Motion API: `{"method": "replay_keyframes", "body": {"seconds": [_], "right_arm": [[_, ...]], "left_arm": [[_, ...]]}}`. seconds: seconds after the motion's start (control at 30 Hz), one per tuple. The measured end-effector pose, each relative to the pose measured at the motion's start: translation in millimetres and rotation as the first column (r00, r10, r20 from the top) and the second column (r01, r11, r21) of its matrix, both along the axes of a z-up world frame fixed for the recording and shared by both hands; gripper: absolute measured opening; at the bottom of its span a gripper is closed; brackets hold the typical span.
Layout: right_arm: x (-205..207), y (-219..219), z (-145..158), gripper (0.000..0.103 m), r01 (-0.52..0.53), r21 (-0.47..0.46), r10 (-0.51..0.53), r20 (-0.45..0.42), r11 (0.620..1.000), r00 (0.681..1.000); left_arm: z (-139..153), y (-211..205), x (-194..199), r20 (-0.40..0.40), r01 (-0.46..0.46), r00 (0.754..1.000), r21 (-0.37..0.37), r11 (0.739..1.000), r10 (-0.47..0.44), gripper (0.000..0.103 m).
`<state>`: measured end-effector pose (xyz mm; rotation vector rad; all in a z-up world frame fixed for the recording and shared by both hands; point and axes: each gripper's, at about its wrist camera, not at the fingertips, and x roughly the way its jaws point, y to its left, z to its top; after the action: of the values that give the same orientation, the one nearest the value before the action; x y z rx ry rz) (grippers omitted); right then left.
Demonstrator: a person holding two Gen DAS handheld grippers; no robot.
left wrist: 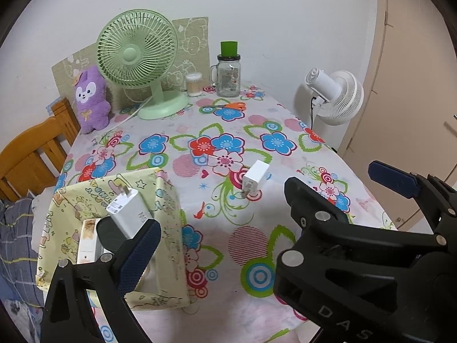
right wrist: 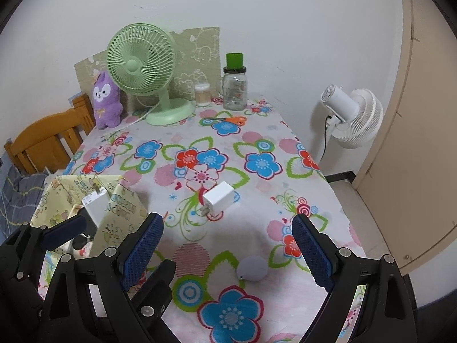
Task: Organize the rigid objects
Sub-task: 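Withdraw both grippers from the box toward the white cube charger and grey oval object, then close the right gripper around the grey oval object on the tablecloth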
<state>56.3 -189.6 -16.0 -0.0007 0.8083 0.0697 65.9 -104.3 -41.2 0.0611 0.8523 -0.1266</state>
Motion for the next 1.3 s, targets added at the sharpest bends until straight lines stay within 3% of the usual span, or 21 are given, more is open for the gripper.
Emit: {"method": "replay_keyframes", "body": {"seconds": [0.33, 0.8, 0.9, 1.3], "right_arm": [[1.9, -17.5, -13.5, 0.093, 0.006, 0.003, -0.006, -0.015, 1.000, 1.000], [7.4, -31.8, -55.2, 0.093, 0.006, 0.019, -0.005, -0.064, 1.000, 0.998], [9.2, -35.9, -63.8, 0.093, 0.012, 0.023, -0.011, -0.071, 1.000, 0.997], [19.9, -55.0, -93.3, 0.093, 0.040, -0.001, -0.040, -0.121, 0.999, 0.992]], "left_arm": [[-11.4, -17.3, 4.9, -0.007, 0.016, 1.000, 0.016, 1.000, -0.016, 0.099], [-52.5, -29.9, 10.8, -0.048, 0.006, 0.999, -0.014, 1.000, -0.006, 0.095], [-58.1, -36.2, 11.4, -0.030, 0.017, 0.999, 0.023, 1.000, -0.016, 0.095], [-88.8, -47.0, 26.2, -0.096, 0.024, 0.995, 0.001, 1.000, -0.023, 0.094]]}}
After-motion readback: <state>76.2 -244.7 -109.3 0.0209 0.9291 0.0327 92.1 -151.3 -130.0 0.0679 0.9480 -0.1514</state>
